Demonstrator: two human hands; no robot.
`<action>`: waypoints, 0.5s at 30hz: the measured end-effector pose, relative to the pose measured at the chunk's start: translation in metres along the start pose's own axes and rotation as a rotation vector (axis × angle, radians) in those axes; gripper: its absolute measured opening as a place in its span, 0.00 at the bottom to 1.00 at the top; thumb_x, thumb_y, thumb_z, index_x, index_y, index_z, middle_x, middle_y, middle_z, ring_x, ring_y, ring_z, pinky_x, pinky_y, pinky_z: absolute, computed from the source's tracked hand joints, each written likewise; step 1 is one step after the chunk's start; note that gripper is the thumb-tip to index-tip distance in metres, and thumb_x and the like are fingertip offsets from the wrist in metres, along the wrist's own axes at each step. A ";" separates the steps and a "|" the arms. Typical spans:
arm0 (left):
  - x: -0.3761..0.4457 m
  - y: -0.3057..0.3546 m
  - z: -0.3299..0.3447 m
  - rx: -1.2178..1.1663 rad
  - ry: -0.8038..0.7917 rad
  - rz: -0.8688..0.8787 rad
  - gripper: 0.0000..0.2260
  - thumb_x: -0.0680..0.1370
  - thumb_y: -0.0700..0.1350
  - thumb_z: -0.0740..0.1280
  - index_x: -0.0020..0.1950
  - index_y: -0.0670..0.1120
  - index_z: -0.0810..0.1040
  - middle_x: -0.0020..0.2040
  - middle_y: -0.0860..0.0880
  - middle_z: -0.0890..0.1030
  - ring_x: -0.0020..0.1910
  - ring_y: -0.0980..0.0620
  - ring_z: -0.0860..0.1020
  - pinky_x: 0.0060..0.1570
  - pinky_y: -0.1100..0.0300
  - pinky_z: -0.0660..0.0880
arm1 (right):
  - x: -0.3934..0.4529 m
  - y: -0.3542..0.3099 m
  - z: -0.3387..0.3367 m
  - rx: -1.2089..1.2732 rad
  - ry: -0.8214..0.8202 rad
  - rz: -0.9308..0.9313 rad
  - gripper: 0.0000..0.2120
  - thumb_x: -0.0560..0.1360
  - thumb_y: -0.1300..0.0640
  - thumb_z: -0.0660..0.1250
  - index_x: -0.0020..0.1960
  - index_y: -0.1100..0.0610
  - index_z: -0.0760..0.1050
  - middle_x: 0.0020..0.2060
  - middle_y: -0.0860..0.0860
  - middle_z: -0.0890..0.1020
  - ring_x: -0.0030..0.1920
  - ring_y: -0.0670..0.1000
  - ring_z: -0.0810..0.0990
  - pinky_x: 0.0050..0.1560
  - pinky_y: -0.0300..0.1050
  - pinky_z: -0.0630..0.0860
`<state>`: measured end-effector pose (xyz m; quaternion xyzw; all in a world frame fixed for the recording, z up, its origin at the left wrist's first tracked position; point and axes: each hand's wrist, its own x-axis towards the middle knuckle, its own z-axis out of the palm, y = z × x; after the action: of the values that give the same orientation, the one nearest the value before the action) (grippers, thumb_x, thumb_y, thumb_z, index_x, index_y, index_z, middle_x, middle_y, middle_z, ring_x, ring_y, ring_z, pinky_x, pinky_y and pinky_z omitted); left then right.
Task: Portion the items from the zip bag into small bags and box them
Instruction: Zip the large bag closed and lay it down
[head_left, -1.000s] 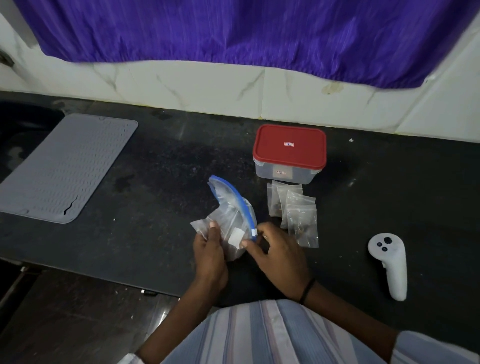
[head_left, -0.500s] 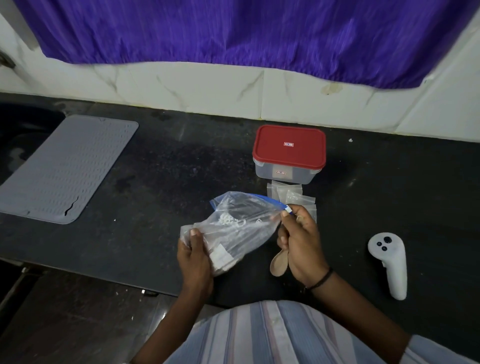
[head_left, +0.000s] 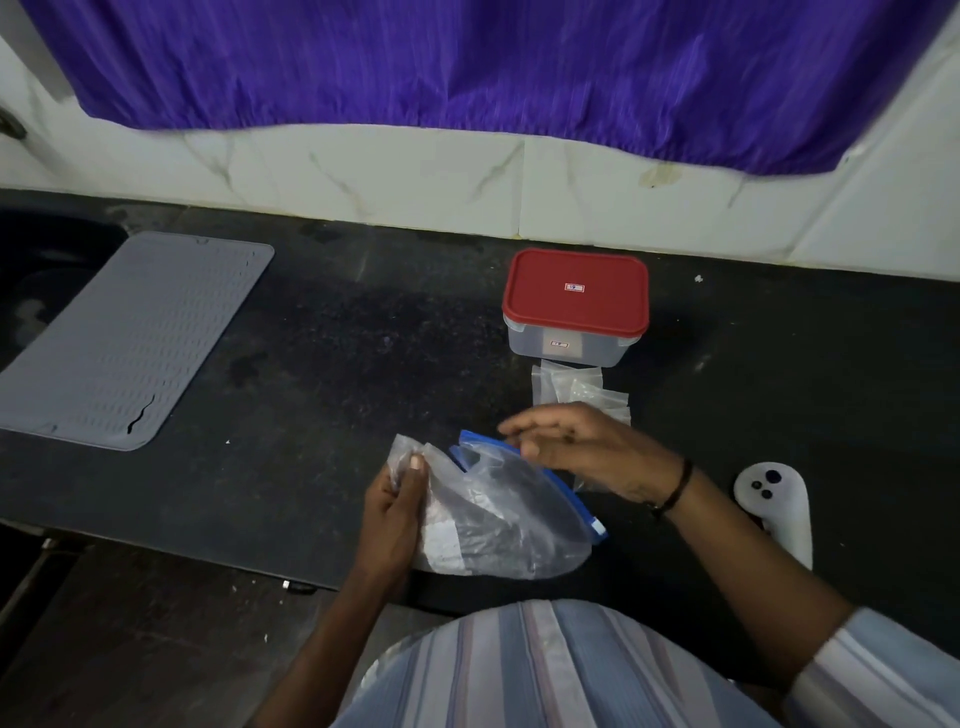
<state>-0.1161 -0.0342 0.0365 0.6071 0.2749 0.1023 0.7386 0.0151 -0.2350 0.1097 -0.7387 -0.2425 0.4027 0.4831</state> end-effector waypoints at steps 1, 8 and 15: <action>0.000 0.000 0.002 0.015 -0.024 0.010 0.23 0.81 0.54 0.66 0.49 0.31 0.75 0.43 0.35 0.79 0.42 0.40 0.78 0.45 0.44 0.76 | 0.004 -0.001 0.006 -0.034 -0.067 0.006 0.31 0.69 0.38 0.71 0.68 0.50 0.73 0.59 0.47 0.81 0.60 0.44 0.79 0.67 0.47 0.72; -0.001 -0.001 0.006 0.090 -0.035 0.095 0.17 0.82 0.50 0.64 0.44 0.36 0.75 0.36 0.41 0.77 0.36 0.48 0.75 0.36 0.52 0.75 | 0.016 0.002 0.028 -0.006 -0.106 -0.075 0.15 0.74 0.48 0.70 0.51 0.59 0.77 0.42 0.55 0.78 0.43 0.51 0.76 0.48 0.52 0.72; -0.009 -0.007 -0.012 0.132 0.153 0.116 0.21 0.82 0.54 0.60 0.42 0.36 0.72 0.34 0.46 0.70 0.34 0.52 0.69 0.34 0.54 0.70 | 0.017 0.002 0.019 -0.373 0.483 -0.045 0.17 0.78 0.44 0.62 0.41 0.57 0.66 0.29 0.49 0.70 0.30 0.47 0.69 0.33 0.48 0.67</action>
<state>-0.1309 -0.0300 0.0314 0.6598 0.3009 0.1726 0.6666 0.0087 -0.2134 0.0980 -0.8836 -0.2066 0.1531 0.3914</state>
